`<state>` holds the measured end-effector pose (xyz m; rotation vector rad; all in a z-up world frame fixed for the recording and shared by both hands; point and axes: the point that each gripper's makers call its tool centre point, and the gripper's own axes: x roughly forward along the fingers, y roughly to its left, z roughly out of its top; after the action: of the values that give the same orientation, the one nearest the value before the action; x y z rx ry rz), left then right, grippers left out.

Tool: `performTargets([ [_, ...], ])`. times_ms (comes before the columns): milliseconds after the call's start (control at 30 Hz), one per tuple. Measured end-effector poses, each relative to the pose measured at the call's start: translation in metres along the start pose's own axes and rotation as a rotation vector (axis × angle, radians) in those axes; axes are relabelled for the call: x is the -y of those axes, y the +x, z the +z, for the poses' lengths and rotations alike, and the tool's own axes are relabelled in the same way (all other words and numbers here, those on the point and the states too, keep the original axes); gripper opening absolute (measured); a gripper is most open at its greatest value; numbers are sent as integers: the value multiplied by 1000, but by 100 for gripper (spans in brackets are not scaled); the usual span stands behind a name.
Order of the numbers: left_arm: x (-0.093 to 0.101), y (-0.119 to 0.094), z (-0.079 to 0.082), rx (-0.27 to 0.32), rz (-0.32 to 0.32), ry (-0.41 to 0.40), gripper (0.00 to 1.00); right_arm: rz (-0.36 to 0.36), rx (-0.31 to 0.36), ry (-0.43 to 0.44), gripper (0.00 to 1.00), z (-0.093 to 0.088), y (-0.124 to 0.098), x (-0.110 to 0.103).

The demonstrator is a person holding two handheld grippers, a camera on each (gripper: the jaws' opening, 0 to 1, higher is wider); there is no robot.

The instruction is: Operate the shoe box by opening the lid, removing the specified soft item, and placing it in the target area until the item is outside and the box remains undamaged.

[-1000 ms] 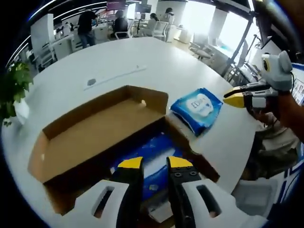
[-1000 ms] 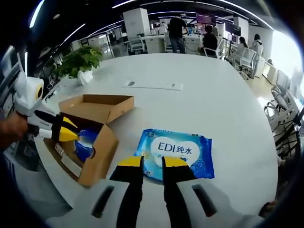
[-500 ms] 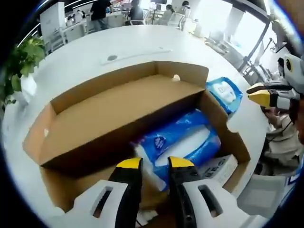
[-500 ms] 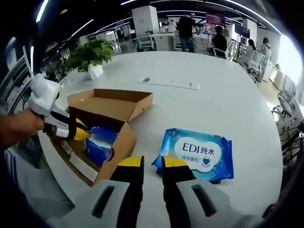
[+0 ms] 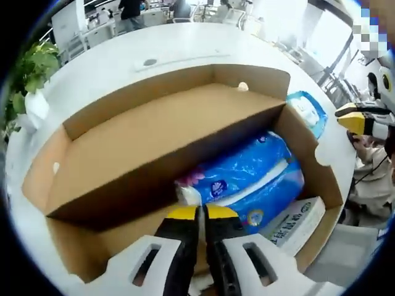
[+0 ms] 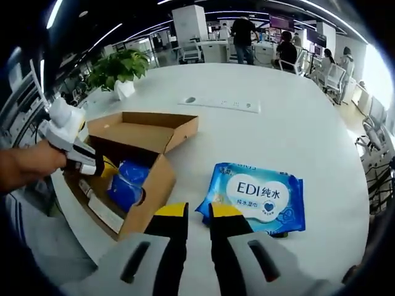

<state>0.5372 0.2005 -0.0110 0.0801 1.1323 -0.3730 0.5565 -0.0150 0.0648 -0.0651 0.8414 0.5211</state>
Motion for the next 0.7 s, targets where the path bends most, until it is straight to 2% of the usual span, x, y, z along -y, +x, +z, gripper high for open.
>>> performTargets([
  [233, -9, -5, -4, -3, 7, -20, 0, 4, 8, 3, 11, 2, 1, -7],
  [400, -21, -12, -12, -5, 13, -33, 0, 27, 26, -3, 11, 13, 5, -24],
  [533, -33, -18, -20, 7, 16, -53, 0, 65, 28, -17, 12, 21, 12, -50],
  [700, -41, -28, -30, 18, 10, -78, 0, 129, 17, -44, 11, 29, 30, -96],
])
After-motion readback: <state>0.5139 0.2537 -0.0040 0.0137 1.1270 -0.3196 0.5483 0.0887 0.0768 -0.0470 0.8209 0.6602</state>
